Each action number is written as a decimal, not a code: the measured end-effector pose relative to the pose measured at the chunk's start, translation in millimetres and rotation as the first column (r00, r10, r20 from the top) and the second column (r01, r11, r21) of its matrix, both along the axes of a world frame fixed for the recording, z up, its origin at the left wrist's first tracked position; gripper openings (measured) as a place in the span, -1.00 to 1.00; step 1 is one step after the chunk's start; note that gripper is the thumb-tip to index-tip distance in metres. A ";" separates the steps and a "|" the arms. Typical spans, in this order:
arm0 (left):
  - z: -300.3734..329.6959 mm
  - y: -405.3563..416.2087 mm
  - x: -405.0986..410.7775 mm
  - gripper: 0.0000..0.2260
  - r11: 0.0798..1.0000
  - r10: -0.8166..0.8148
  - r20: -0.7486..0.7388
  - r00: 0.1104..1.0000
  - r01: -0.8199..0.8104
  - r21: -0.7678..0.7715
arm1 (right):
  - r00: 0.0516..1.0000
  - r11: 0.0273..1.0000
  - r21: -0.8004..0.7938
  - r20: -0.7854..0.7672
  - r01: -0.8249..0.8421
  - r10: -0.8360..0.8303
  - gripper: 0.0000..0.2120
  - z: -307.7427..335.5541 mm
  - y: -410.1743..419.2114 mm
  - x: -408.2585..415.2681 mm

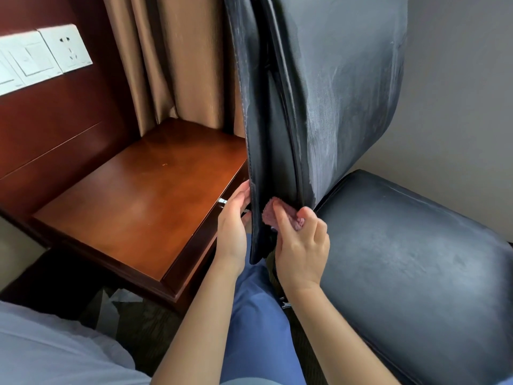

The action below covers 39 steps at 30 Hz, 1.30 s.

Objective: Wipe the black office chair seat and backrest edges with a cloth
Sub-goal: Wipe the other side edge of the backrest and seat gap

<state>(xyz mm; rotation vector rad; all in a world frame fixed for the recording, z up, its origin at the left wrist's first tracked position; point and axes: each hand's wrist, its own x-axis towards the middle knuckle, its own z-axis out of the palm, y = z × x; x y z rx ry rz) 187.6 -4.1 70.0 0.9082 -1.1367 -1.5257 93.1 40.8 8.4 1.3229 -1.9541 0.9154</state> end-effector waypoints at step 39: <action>-5.3 5.0 -2.7 -0.70 1.000 0.017 -0.003 1.000 -0.017 -0.026 | 0.933 0.956 0.155 0.302 -0.249 0.194 -0.60 -38.5 16.9 -8.0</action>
